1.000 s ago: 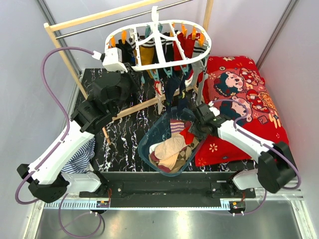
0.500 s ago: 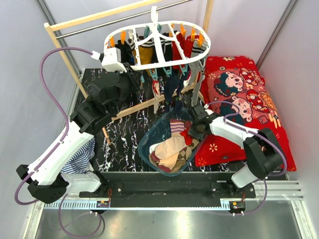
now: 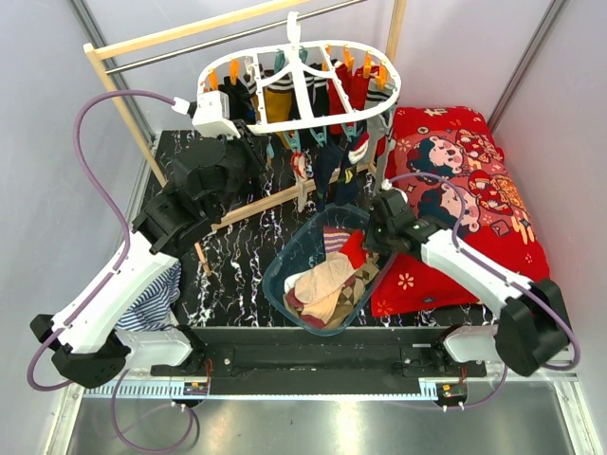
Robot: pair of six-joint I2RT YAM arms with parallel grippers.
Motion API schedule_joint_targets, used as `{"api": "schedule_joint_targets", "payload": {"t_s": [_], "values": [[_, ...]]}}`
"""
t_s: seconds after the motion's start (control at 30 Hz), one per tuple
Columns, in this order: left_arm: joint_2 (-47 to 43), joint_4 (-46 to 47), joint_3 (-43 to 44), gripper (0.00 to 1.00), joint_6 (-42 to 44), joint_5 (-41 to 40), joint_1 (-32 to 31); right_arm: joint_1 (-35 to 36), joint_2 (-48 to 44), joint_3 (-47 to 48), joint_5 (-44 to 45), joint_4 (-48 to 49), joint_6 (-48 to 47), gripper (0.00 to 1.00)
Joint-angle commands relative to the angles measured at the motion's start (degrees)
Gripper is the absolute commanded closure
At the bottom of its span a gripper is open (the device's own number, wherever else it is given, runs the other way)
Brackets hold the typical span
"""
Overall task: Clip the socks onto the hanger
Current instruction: Pick up the sock from the bin, then clamp the sock onto the hanger.
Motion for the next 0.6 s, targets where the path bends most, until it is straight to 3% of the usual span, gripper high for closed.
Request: {"api": "schedule_joint_targets", "payload": {"t_s": [0.0,0.23,0.57], "values": [[-2.08,2.27,0.52,1.0,0.78,-1.09,0.0,0.2,-5.51,3.17,-7.43,3.25,-17.36,1.0],[-2.26,2.1,1.49,1.0,0.7,-0.3,0.0,8.45,-12.02,6.85,-10.87,7.13,-39.67,1.0],[-1.38,1.48,2.81,1.0,-0.44,2.07,0.0,21.73,-8.77,18.1,-8.76,12.3,-53.76,1.0]]}}
